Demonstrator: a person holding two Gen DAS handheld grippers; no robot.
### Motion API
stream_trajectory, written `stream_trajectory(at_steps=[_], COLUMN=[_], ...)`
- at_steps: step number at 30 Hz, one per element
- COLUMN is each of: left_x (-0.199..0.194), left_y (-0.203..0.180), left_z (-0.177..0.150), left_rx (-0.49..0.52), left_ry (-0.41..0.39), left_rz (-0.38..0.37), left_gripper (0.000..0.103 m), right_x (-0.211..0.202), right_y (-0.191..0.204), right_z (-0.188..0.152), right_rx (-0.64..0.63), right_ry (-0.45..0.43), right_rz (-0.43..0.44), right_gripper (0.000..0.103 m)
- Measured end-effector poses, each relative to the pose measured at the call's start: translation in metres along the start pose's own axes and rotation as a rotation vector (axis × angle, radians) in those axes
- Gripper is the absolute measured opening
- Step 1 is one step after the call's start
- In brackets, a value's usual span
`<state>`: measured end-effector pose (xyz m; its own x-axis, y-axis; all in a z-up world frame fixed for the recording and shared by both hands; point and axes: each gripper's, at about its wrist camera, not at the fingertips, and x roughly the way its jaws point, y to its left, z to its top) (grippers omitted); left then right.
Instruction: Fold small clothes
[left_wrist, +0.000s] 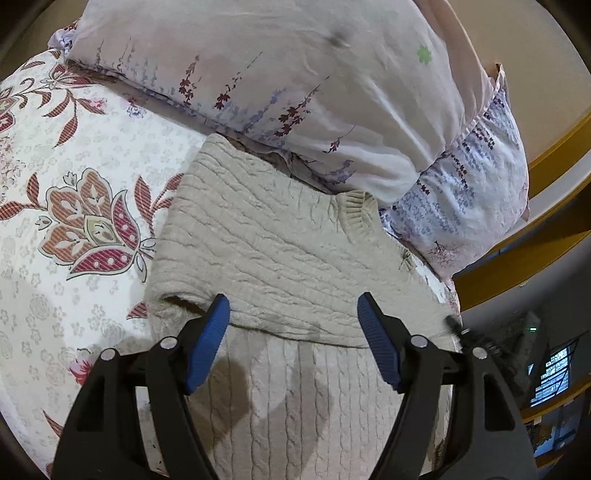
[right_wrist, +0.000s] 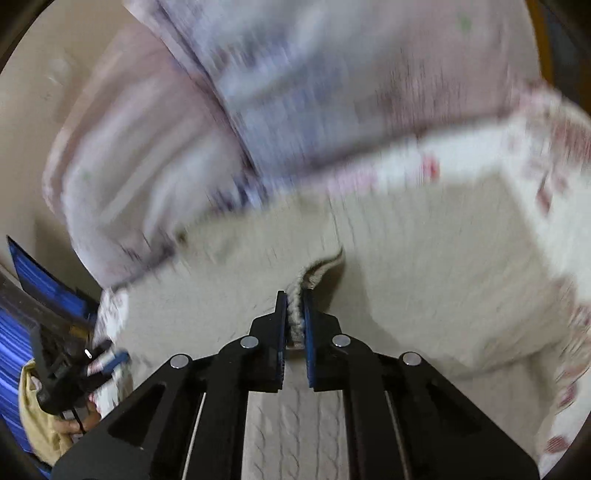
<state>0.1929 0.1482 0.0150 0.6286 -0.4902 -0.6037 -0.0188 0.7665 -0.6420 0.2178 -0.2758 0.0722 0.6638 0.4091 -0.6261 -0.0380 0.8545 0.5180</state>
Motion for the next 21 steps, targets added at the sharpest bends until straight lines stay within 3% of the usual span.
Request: stream_trajectory(at_steps=[4, 8, 11, 12, 16, 21], left_x=[0.000, 0.004, 0.004, 0.001, -0.017, -0.050], left_y=[-0.001, -0.004, -0.005, -0.006, -0.005, 0.004], left_z=[-0.002, -0.005, -0.009, -0.010, -0.021, -0.046], left_rx=[0.010, 0.020, 0.029, 0.031, 0.070, 0.133], left_ry=[0.003, 0.013, 0.019, 0.021, 0.002, -0.017], left_rz=[0.008, 0.025, 0.032, 0.032, 0.039, 0.061], left_gripper=[0.075, 0.075, 0.075, 0.075, 0.075, 0.075], right_x=[-0.005, 0.024, 0.027, 0.026, -0.005, -0.054], right_y=[-0.007, -0.038, -0.045, -0.045, -0.055, -0.064], right_z=[0.002, -0.014, -0.020, -0.020, -0.027, -0.044], right_rx=[-0.032, 0.063, 0.071, 0.083, 0.098, 0.079], right_ry=[-0.056, 0.080, 0.088, 0.092, 0.065, 0.046], right_rz=[-0.134, -0.182, -0.179, -0.169, -0.127, -0.102], right_gripper=[0.009, 0.009, 0.010, 0.013, 0.047, 0.050])
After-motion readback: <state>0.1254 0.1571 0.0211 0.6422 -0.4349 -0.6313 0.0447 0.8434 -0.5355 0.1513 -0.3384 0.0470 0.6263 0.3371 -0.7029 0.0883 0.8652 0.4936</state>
